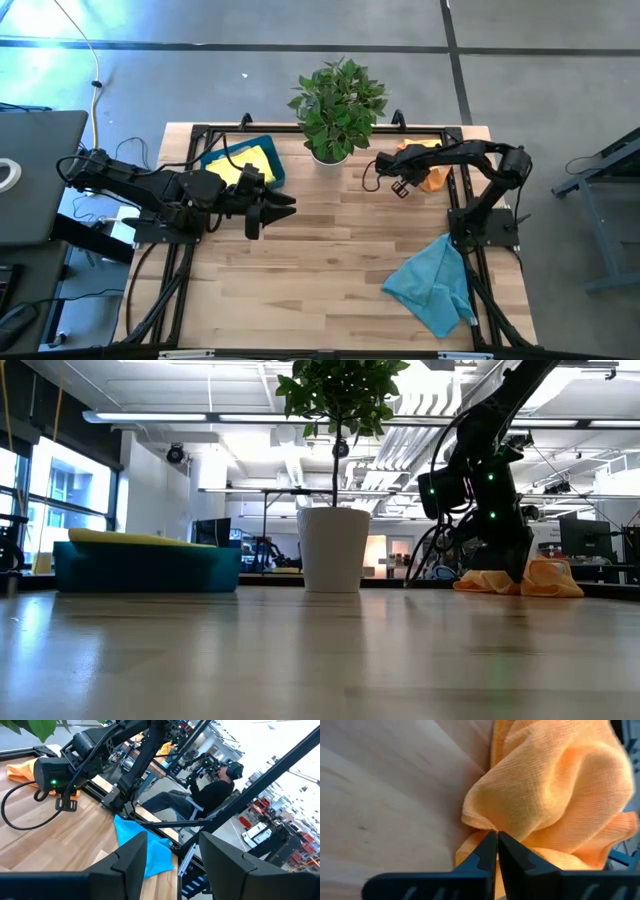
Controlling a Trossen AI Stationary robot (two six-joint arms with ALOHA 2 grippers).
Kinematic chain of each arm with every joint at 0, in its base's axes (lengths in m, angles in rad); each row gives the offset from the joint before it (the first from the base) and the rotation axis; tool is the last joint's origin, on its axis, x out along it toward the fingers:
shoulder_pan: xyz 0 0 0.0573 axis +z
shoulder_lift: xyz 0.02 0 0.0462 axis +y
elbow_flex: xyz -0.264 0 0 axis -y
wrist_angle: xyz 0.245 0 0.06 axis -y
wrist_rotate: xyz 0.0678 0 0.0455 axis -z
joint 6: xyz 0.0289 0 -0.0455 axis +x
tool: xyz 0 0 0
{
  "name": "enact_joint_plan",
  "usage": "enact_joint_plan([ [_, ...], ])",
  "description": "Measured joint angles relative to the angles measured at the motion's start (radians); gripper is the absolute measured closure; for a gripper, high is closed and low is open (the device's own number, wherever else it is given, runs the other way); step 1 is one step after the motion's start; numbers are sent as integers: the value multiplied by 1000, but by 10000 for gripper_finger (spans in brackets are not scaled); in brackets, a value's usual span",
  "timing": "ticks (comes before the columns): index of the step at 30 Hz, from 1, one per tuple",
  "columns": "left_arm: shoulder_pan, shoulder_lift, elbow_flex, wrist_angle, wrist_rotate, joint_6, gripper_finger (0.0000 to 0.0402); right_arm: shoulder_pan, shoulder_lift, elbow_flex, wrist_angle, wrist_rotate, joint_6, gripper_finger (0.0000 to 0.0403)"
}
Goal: Fold microfiber towels
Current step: Fold the orange towel
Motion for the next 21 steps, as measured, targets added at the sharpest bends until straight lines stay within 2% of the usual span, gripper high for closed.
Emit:
enact_joint_plan([
  [4, 0, 0, 0, 0, 0, 0, 232, 24, 0, 0, 0, -43, 20, 397],
  [9, 0, 0, 0, -16, 0, 3, 232, 101, 0, 0, 22, -198, 34, 400],
  [15, -6, 0, 0, -96, 0, 79, 232, 275, -2, 19, 102, -412, 56, 402],
  [21, -8, 19, -2, -198, 0, 88, 232, 459, 0, 119, 219, -583, 89, 402],
])
